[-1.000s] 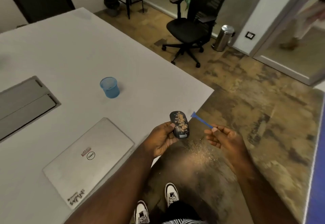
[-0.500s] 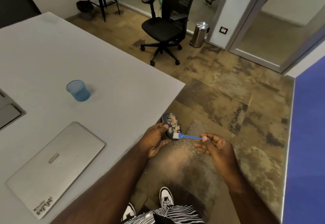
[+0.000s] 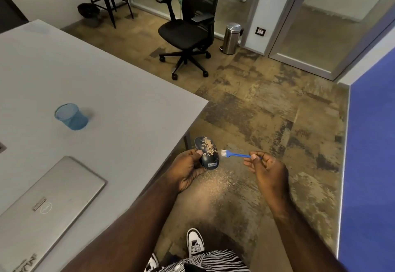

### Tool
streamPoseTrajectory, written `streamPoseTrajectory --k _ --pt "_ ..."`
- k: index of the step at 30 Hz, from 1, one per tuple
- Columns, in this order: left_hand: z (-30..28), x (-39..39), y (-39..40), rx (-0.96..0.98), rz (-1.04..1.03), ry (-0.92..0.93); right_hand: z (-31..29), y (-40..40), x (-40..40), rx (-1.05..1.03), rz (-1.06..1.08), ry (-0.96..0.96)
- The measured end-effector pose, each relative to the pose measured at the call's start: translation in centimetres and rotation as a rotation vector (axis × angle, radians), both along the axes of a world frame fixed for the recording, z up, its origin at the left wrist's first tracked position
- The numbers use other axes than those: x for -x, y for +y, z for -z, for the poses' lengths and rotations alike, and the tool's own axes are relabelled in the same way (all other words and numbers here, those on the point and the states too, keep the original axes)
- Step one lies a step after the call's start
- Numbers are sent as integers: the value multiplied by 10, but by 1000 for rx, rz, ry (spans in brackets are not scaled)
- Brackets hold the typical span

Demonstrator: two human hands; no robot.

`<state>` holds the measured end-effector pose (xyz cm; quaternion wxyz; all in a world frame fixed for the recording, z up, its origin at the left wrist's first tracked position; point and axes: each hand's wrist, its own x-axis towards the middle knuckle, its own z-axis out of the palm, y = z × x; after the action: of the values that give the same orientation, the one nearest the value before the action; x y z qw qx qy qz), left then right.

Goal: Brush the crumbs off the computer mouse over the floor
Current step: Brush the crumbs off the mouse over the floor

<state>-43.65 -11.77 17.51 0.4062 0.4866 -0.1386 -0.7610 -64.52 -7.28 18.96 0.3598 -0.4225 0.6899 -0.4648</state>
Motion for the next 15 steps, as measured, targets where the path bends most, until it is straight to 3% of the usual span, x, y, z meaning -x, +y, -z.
streamPoseTrajectory --k 4,9,15 --pt "0 9 -4 -14 -9 -10 0 -2 20 21 35 -4" --pt "-1 21 -10 -26 -19 13 -1 4 18 27 -76 -55" --pt "1 28 -16 -20 5 27 0 -3 34 30 52 -37"
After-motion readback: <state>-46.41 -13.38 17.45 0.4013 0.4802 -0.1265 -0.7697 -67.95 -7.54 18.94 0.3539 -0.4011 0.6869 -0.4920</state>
